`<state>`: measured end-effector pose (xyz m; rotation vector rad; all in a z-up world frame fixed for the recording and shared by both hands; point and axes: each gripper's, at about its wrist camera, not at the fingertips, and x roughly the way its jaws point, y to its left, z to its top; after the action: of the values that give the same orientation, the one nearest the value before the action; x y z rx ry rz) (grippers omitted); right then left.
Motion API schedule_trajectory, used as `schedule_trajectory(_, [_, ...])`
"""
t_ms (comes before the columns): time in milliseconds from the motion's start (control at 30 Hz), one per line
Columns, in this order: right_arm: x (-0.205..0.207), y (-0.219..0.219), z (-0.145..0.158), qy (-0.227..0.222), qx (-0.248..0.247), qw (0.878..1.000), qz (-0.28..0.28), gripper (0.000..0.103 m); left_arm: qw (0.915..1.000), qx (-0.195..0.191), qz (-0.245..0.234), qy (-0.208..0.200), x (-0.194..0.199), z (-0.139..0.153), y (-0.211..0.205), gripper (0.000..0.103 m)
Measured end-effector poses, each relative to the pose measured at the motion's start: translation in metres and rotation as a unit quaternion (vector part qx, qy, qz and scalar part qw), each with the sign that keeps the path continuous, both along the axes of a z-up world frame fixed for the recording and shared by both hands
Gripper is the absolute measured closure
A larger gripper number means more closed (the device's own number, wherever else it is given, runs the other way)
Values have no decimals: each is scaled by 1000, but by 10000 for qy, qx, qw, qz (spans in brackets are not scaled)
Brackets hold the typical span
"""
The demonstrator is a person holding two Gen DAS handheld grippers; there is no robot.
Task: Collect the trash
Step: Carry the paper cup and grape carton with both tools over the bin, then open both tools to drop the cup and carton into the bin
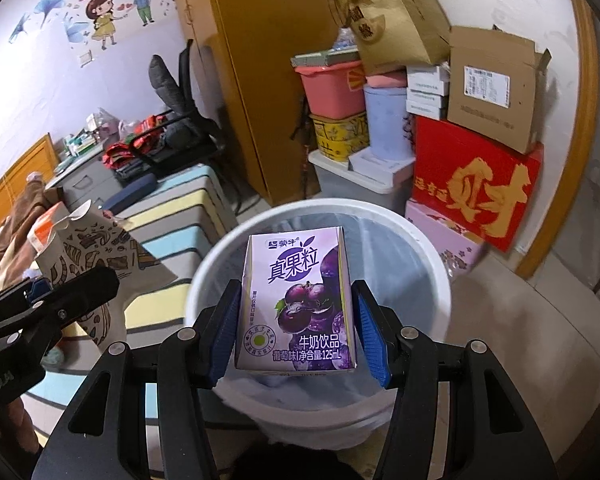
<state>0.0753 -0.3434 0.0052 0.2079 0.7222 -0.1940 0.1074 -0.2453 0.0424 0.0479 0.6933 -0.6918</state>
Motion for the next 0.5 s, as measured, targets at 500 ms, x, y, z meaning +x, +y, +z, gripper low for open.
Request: schedule_trajectory(500, [10,-28,-24,506,92,9987,25,46,9988,187,-167,414,14,-28,-33,59])
